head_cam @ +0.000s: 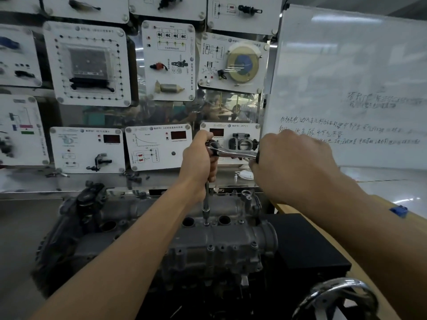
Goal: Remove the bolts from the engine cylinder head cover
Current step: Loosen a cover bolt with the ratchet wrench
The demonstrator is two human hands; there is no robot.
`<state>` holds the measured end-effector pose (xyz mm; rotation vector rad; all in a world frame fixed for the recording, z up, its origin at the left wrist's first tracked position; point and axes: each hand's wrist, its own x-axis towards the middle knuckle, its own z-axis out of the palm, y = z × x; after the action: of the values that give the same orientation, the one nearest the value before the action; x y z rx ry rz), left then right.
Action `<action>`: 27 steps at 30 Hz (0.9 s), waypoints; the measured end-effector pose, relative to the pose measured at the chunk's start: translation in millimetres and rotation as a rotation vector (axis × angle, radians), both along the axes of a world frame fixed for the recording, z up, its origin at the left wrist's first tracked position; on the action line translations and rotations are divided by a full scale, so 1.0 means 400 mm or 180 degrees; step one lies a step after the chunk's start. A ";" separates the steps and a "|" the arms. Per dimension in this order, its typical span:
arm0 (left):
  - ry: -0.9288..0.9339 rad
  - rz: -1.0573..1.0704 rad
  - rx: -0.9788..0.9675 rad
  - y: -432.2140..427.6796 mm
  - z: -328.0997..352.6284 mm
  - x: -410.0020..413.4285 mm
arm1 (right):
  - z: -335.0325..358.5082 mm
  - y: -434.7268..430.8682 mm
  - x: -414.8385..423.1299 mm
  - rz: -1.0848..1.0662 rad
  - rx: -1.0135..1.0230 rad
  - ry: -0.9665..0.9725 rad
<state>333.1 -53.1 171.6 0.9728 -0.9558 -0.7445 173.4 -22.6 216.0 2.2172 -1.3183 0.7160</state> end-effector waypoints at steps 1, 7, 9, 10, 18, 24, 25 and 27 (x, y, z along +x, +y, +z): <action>0.0006 0.0028 0.0041 -0.001 0.002 -0.002 | -0.001 0.021 0.007 0.0067 0.0058 0.0101; -0.0103 0.0028 0.0030 0.000 -0.014 0.018 | 0.004 -0.060 0.022 -0.0154 -0.0527 0.0136; -0.0344 -0.0119 0.0187 -0.015 0.000 0.009 | 0.003 -0.165 0.003 -0.0113 -0.0850 -0.0132; -0.0385 -0.0165 0.0312 -0.024 0.012 0.004 | -0.003 -0.213 -0.004 0.0045 -0.0966 -0.0167; -0.0244 -0.0312 0.0532 -0.044 0.022 0.007 | -0.023 -0.372 0.009 0.0895 -0.2169 -0.0531; -0.0592 -0.0824 0.0207 -0.001 -0.007 -0.032 | -0.025 -0.416 0.087 0.1538 -0.1584 -0.1228; -0.0725 -0.0935 0.0188 0.004 -0.016 -0.046 | -0.030 -0.401 0.114 0.1654 -0.1312 -0.1394; -0.0678 -0.0843 0.0164 0.008 -0.017 -0.042 | -0.031 -0.357 0.156 0.1540 -0.0724 -0.1246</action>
<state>316.1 -49.8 164.7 0.9950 -1.2737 -0.9023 235.8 -165.5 203.7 2.2945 -0.7938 1.4597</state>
